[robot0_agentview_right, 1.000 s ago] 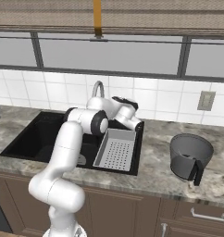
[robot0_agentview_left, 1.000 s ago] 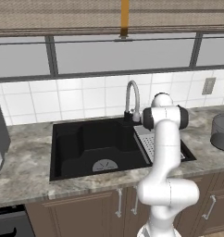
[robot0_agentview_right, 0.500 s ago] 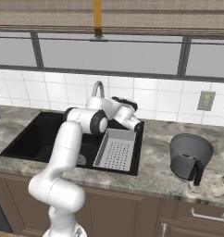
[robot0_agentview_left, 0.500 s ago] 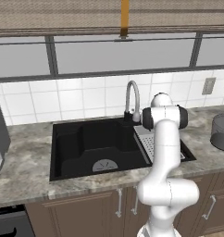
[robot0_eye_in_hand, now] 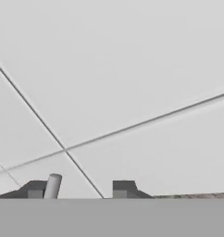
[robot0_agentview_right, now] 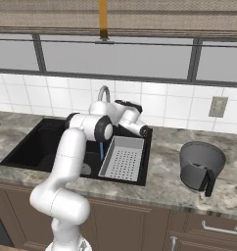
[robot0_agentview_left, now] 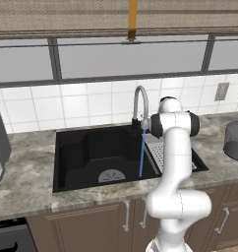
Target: Turn on the sink faucet and place the jug under the water for a few seconds to fill it up.
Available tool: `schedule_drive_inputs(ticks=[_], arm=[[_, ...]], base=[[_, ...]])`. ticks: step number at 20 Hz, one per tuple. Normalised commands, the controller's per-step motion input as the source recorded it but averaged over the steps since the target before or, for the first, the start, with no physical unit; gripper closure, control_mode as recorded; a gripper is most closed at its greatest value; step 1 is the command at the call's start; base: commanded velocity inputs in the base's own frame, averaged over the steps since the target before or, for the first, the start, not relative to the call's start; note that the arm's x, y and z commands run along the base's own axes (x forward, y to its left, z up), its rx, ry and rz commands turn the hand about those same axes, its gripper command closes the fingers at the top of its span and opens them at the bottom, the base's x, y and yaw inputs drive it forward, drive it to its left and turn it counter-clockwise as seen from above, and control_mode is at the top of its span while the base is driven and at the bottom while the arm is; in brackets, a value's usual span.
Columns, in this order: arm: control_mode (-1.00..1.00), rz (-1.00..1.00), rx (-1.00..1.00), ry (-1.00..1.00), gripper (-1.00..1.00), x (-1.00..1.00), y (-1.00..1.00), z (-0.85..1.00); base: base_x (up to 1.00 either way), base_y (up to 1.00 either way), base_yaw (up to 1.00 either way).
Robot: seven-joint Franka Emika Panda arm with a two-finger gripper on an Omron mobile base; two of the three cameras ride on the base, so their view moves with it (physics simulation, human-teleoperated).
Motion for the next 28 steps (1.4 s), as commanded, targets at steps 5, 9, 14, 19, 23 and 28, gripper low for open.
schedule_drive_inputs(ticks=[5, 9, 14, 19, 23, 28], arm=[[-1.00, -0.07, 0.05, 0.07, 1.00, 0.00, -0.62, -0.24], [-1.00, -0.01, 0.08, 0.01, 1.00, -0.07, -0.46, -0.13], [-1.00, -0.05, 0.08, -0.03, -1.00, -0.50, -0.44, -0.02], [-1.00, -0.14, 0.06, 0.00, -1.00, -0.59, -0.47, 0.20], [-1.00, -0.08, 0.00, 0.01, -1.00, -0.38, -0.49, 0.75], [-1.00, -0.05, 0.00, 0.01, -1.00, -0.22, -0.53, 0.80]], base=[[0.00, 0.00, 0.00], [0.00, 0.00, 0.00], [0.00, 0.00, 0.00], [0.00, 0.00, 0.00], [0.00, 0.00, 0.00], [0.00, 0.00, 0.00]])
